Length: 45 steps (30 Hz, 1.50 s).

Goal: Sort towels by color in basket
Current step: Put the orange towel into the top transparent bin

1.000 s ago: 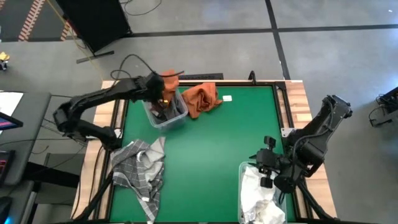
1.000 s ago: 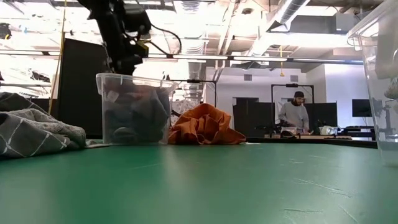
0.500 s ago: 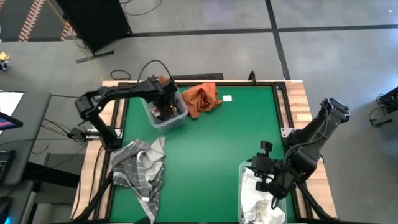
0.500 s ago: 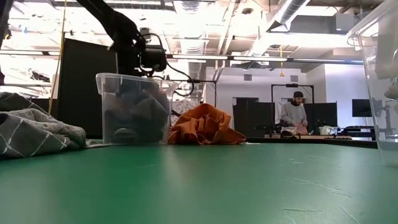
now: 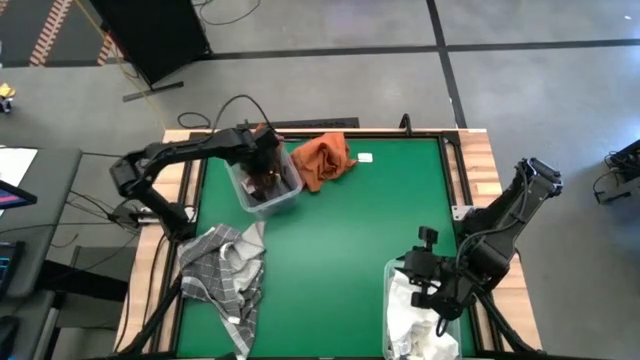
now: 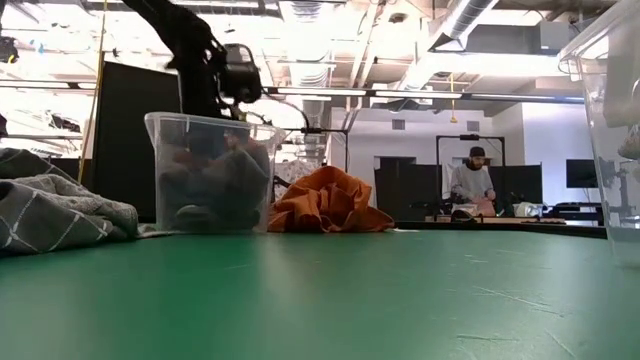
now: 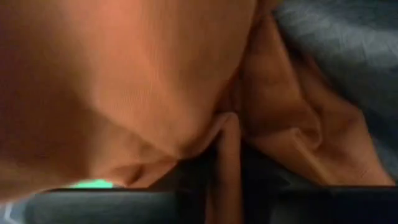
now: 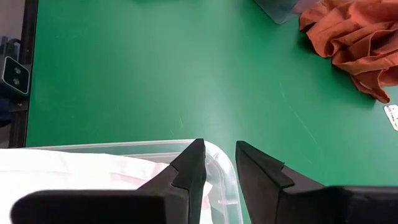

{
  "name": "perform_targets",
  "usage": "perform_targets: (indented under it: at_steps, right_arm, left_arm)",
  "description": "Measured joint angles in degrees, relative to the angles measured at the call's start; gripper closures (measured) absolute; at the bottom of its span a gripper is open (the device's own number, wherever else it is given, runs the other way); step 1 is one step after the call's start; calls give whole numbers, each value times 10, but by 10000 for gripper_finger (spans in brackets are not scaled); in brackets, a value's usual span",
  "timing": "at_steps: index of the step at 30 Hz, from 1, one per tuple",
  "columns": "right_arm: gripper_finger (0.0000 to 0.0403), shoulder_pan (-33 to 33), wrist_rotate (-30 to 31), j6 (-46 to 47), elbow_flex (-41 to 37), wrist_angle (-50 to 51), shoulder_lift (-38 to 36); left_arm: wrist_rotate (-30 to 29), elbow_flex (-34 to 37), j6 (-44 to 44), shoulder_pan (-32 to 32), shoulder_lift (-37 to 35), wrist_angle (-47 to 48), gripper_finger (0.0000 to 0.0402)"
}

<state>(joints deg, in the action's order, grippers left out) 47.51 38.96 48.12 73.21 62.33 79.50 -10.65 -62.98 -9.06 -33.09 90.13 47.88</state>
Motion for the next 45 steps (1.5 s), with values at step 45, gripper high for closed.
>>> perform_targets:
  at_steps: [45]
  right_arm:
    - [283,0,1,-6,0,-15,0]
  left_arm:
    - [-16,-3,-16,15,28,-80,233]
